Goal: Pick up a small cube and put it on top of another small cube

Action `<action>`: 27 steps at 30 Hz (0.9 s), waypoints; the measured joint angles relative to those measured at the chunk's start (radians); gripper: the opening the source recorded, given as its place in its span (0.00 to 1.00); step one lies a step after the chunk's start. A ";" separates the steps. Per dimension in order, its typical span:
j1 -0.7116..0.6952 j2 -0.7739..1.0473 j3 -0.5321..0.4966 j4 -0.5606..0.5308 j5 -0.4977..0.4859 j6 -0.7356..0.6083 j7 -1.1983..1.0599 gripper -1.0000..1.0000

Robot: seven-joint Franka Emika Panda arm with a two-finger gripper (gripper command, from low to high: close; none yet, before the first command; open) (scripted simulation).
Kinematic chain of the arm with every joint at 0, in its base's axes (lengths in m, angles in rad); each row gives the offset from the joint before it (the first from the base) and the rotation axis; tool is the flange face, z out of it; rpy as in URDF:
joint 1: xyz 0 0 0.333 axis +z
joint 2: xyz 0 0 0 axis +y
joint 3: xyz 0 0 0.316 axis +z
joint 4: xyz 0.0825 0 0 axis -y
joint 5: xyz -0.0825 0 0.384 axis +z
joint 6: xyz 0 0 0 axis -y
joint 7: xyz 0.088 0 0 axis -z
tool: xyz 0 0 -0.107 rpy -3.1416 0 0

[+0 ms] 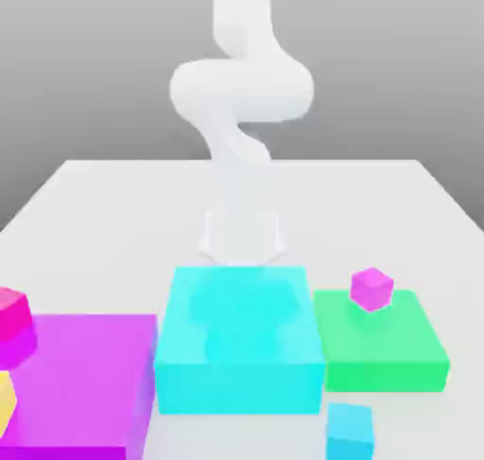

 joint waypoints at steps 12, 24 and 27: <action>0.191 0.441 -0.080 -0.044 0.023 0.158 -0.491 0.50; 0.270 0.876 -0.050 -0.087 0.056 0.313 -0.982 0.50; 0.267 0.983 -0.028 -0.094 0.036 0.361 -1.069 0.50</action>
